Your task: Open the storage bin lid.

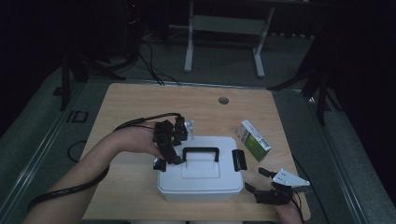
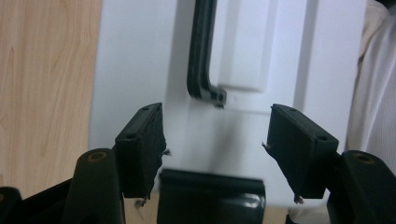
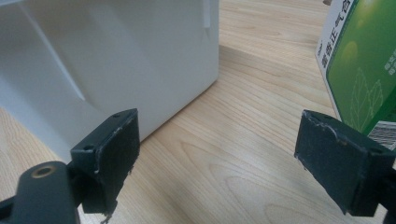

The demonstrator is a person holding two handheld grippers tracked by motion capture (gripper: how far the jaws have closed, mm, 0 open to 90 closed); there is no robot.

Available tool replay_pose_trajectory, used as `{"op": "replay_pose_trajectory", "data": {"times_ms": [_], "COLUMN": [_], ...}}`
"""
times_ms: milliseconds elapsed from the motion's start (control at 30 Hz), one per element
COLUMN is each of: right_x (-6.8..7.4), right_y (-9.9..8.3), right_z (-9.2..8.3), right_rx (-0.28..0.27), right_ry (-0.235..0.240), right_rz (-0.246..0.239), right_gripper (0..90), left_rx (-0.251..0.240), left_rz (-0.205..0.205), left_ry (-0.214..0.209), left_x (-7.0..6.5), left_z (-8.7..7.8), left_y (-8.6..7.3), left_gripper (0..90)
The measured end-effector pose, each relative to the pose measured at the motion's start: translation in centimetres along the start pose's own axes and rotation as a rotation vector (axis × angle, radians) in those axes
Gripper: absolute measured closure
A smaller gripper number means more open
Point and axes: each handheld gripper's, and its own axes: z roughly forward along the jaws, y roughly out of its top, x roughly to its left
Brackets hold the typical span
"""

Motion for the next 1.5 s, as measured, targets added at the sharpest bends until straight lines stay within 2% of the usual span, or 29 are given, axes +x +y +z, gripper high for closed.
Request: {"op": "replay_pose_trajectory", "data": {"times_ms": [367,800,933,1167,1267,1333,1500], "right_x": [0.0,0.0,0.0,0.0,0.0,0.0,0.0], "right_y": [0.0,0.0,0.0,0.0,0.0,-0.1,-0.1], "right_z": [0.0,0.0,0.0,-0.1,-0.1,-0.1,-0.1], "right_rx": [-0.003,-0.005,-0.005,-0.007,-0.008,-0.01,-0.01], "right_ry": [0.007,0.009,0.008,0.009,0.01,0.011,0.012], "right_rz": [0.0,0.001,-0.002,-0.001,-0.001,0.001,-0.002], "right_gripper": [13.6,13.6,13.6,13.6,13.7,13.6,13.6], "left_rx": [0.022,0.053,0.041,0.069,0.08,0.1,0.117], "left_rz": [0.031,0.066,0.09,0.119,0.142,0.154,0.147], "left_ry": [-0.005,-0.016,-0.026,-0.049,-0.071,-0.076,-0.079], "left_x": [0.8,0.9,0.9,0.9,0.7,0.6,0.6], "left_z": [0.6,1.5,1.7,2.1,2.3,2.5,2.8], "left_y": [2.4,4.6,5.1,6.0,6.4,6.5,6.6], "left_gripper": [40.0,43.8,52.3,59.3,70.1,73.6,79.5]}}
